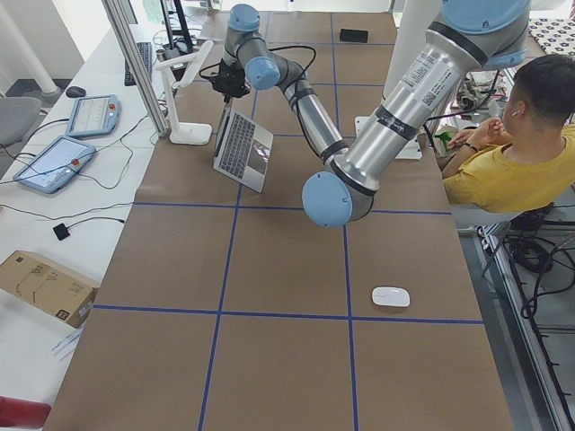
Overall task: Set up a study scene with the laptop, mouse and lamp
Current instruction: 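Move the held laptop across the table toward the white lamp with the left gripper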
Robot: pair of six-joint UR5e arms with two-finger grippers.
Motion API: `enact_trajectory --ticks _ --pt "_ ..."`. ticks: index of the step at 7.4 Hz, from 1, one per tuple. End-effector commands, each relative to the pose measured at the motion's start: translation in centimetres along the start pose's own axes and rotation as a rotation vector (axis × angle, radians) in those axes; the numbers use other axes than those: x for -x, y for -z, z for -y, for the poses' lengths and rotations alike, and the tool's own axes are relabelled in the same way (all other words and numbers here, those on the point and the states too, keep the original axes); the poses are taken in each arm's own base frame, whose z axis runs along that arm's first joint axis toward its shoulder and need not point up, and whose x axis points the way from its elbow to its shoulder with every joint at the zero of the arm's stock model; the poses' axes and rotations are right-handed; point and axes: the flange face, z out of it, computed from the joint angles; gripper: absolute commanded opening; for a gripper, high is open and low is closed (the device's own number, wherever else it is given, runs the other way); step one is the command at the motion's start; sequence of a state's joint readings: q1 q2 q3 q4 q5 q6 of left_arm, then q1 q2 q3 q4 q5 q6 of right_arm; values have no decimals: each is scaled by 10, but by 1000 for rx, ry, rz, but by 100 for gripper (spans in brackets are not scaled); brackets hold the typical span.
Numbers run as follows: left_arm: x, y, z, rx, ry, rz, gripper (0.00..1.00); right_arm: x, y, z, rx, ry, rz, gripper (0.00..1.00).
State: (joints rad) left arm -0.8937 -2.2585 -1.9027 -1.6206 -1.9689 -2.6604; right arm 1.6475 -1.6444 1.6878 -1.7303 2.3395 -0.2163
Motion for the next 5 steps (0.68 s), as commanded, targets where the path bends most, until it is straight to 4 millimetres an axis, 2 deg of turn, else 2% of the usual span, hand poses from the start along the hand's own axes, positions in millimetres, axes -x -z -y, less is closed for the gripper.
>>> enact_trajectory --ticks 1,3,5 --pt "23 -24 -26 -30 2 -41 0 0 0 0 0 0 0 100" --pt "26 -51 -52 -48 5 -29 0 0 0 0 0 -2 1 100" --pt "32 -85 -86 -79 5 -38 0 -1 -1 0 1 -1 2 100"
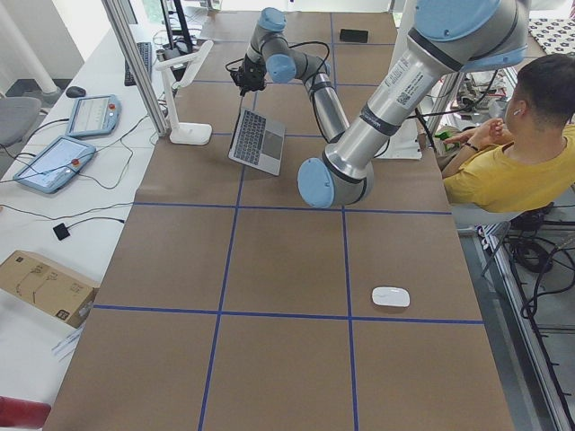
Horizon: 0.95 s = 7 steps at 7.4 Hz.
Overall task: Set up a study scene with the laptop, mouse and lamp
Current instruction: 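Move the held laptop across the table toward the white lamp with the left gripper, then lower the laptop in front of the lamp and release it with the left gripper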
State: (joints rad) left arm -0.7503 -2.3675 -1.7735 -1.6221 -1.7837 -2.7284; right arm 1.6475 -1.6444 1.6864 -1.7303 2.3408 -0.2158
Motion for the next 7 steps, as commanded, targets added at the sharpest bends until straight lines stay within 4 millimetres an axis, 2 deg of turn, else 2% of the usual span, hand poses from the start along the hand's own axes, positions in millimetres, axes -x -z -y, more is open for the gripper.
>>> enact_trajectory --ticks 1,2,4,5,7 --pt "0 -31 -28 -29 22 3 0 -1 -1 0 2 -2 1 100" --pt "-11 -44 -41 -37 31 -23 0 -2 -2 -1 5 -4 1 100" --pt "-13 -73 -49 -30 39 -40 0 -2 -2 -1 5 -4 1 100" --pt "-16 -79 -53 -26 38 -42 0 -2 -3 0 6 -3 1 100" --pt "-19 -79 -60 -18 37 -51 0 -3 -4 -1 8 -5 2 100"
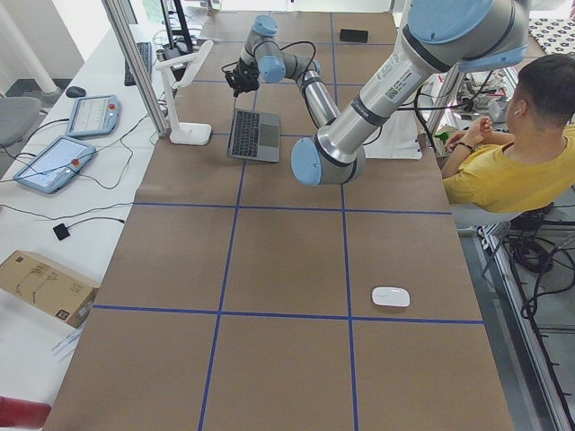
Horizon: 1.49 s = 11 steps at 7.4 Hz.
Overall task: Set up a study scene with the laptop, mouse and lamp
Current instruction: 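Lower the laptop in front of the lamp and release it with the left gripper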
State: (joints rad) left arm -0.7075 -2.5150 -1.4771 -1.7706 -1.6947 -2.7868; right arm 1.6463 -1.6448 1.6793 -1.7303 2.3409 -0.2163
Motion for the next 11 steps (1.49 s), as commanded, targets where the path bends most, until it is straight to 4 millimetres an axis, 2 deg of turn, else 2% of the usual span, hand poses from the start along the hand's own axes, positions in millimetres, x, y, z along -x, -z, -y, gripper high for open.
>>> enact_trajectory --ticks 1,4,6,7,8,11 --pt "-5 -8 -9 -8 1 -5 0 0 -1 0 3 0 0 100" --pt "-10 -27 -8 6 -3 -38 0 0 -2 0 5 0 1 100" --pt "-8 -28 -4 4 -9 -35 0 0 -2 0 4 0 4 100" --pt "-7 -29 -1 2 -12 -35 32 1 -3 1 5 1 4 100" --pt "-6 -31 4 -1 -13 -33 98 1 -3 1 5 1 4 100" --pt "-6 -13 3 30 -31 -45 100 1 -3 1 5 1 4 100"
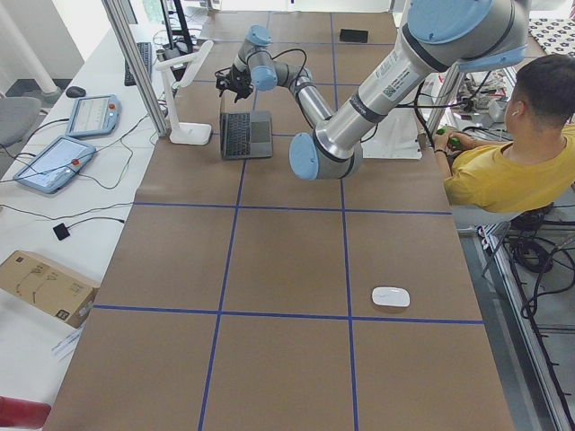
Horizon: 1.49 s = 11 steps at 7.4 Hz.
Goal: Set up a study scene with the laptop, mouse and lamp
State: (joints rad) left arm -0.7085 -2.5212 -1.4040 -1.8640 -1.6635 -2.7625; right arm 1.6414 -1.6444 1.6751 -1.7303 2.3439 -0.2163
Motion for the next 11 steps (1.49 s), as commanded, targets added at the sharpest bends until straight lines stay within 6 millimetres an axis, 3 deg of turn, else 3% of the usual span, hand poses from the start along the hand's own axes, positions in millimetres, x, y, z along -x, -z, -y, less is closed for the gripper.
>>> enact_trajectory --ticks 1,3,6,7,9,11 --pt "4 27 4 51 -7 -13 100 0 0 0 0 0 0 100" --pt "21 68 35 105 -86 -34 100 0 -1 -1 1 -1 0 100" --pt "65 119 127 126 -399 -21 100 0 -1 -1 1 -1 0 100" --pt "78 129 166 99 -562 -17 100 0 -1 -1 1 -1 0 100" --pt "120 144 263 10 -989 64 100 0 1 0 -2 -2 -2 100" --pt "150 147 346 -59 -1366 203 100 7 9 7 -18 14 -4 100"
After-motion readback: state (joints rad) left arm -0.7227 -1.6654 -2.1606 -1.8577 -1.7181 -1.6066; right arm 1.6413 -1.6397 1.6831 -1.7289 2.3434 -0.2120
